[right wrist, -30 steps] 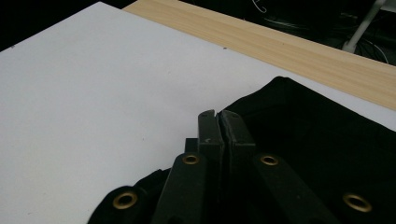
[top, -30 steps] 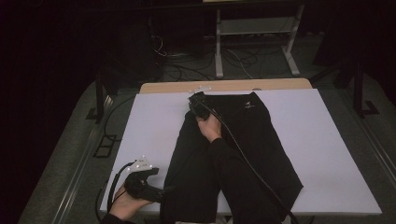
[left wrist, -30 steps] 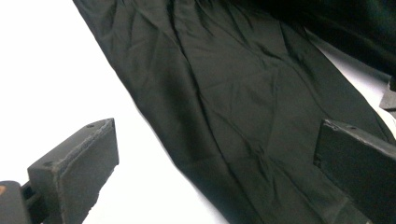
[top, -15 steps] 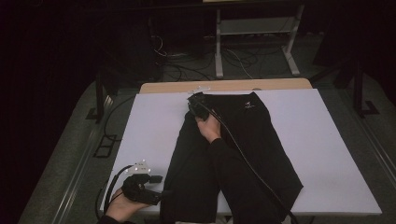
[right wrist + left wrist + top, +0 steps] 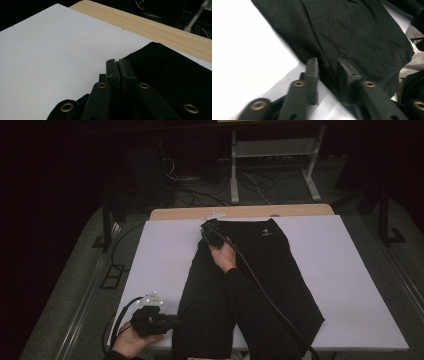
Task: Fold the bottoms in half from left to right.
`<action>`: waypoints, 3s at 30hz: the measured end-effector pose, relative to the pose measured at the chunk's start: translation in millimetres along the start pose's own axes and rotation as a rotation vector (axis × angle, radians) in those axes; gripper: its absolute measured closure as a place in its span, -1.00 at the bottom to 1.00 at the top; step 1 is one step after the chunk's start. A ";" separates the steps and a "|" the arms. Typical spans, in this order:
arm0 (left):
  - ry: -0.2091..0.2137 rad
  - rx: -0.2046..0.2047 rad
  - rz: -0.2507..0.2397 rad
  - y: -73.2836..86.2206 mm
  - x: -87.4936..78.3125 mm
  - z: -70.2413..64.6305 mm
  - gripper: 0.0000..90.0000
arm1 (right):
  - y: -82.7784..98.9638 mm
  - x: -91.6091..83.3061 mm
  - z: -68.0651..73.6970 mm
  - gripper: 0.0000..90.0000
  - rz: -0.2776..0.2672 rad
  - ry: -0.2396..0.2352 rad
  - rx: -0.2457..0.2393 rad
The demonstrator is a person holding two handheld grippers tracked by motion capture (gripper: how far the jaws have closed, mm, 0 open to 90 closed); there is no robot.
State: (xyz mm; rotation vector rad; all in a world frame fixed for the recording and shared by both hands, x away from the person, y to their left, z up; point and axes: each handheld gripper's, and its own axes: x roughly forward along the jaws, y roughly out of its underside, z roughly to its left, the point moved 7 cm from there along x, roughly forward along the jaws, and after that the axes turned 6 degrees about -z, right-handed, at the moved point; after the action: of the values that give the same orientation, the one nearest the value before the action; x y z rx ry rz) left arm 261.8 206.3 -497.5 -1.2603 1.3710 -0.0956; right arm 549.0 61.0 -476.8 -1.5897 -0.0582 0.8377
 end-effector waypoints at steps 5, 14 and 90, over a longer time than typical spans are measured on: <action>0.009 0.004 0.017 -0.6 2.7 -0.2 0.96 | -0.3 -1.0 -0.1 0.91 0.003 -0.007 -0.003; 0.046 0.009 0.003 -6.3 -0.5 -3.0 0.97 | -4.0 -5.5 -2.9 0.91 0.012 -0.042 0.013; 0.458 0.209 -0.040 -95.3 66.7 -124.7 0.97 | 0.6 -95.9 -123.9 0.94 0.004 -0.004 0.108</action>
State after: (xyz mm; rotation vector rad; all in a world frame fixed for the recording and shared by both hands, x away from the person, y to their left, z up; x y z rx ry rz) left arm 244.8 46.8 -439.4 -1.1288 1.6736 -0.5703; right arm 544.8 -90.6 -437.0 -1.4874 -0.0126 0.8336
